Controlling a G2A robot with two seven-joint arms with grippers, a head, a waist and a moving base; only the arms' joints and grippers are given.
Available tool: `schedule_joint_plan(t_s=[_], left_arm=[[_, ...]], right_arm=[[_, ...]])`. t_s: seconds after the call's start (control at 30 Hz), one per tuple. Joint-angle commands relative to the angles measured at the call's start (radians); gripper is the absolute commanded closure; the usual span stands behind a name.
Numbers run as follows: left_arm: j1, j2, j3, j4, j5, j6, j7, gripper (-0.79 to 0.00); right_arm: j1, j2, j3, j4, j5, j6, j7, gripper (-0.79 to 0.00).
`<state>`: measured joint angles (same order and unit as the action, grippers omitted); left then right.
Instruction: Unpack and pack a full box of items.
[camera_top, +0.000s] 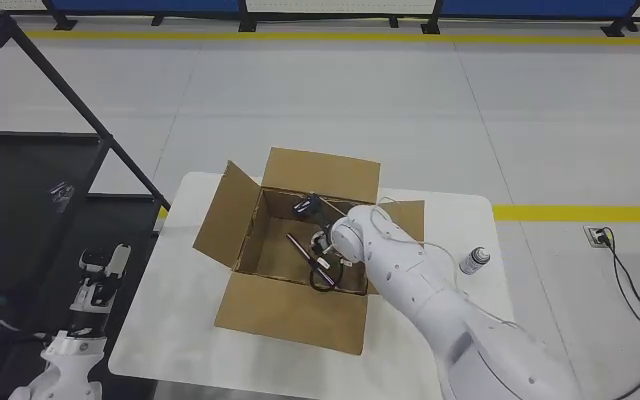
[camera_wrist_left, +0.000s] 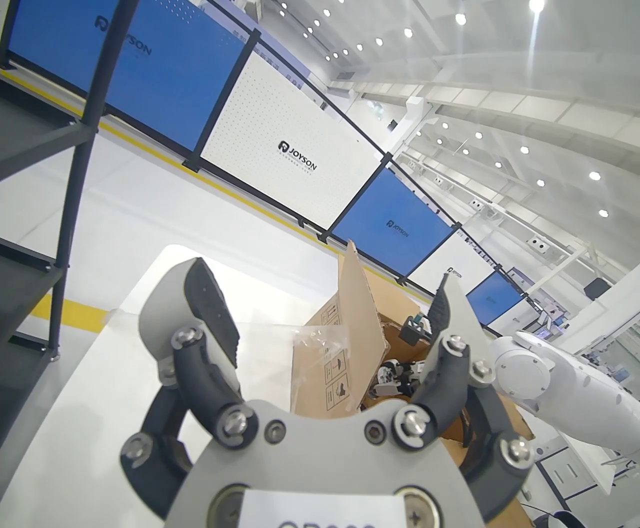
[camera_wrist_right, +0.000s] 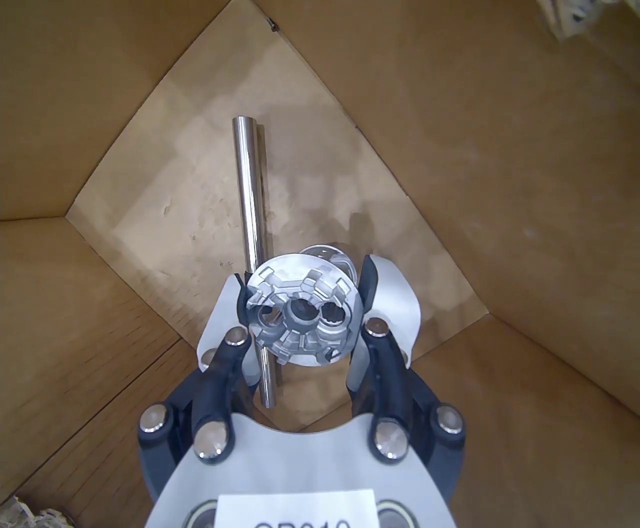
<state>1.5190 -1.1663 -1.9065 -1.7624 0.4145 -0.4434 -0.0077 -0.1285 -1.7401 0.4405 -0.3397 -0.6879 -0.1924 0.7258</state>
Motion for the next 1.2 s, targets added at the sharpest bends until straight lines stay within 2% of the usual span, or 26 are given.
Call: schedule_joint_plan(t_s=[0.0, 0.07, 0.23, 0.47, 0.7, 0.83, 0.93, 1.07, 1.17], left_arm=[[0.001, 0.0, 0.0, 0.0, 0.0, 0.0, 0.0, -0.785], [0.002, 0.0, 0.0, -0.001, 0.002, 0.0, 0.001, -0.785], [0.004, -0.002, 0.006, -0.007, 0.007, -0.002, 0.002, -0.785], [0.008, -0.003, 0.009, -0.01, 0.011, -0.004, 0.006, -0.785], [0.011, -0.005, 0.021, -0.016, 0.019, -0.005, 0.01, -0.785], [0.012, -0.006, 0.024, -0.018, 0.023, -0.007, 0.01, -0.785], [0.012, -0.006, 0.024, -0.018, 0.023, -0.008, 0.007, -0.785], [0.011, -0.006, 0.025, -0.019, 0.024, -0.01, 0.005, -0.785], [0.011, -0.006, 0.025, -0.021, 0.026, -0.013, 0.002, -0.785]], right_arm=[[0.004, -0.008, 0.001, 0.015, -0.002, -0.008, -0.004, -0.468], [0.009, -0.016, 0.0, 0.028, -0.009, -0.012, -0.009, -0.542], [0.017, -0.029, 0.003, 0.049, -0.02, -0.025, -0.015, -0.668], [0.039, -0.029, 0.019, 0.038, -0.033, -0.064, -0.059, -0.69], [0.057, 0.005, 0.051, -0.021, -0.057, -0.095, -0.096, -0.686], [0.053, 0.048, 0.089, -0.086, -0.067, -0.126, -0.113, -0.699], [0.034, 0.097, 0.133, -0.167, -0.081, -0.152, -0.115, -0.699], [-0.037, 0.193, 0.236, -0.353, -0.125, -0.141, -0.087, -0.699], [-0.157, 0.288, 0.38, -0.6, -0.207, -0.041, -0.025, -0.72]])
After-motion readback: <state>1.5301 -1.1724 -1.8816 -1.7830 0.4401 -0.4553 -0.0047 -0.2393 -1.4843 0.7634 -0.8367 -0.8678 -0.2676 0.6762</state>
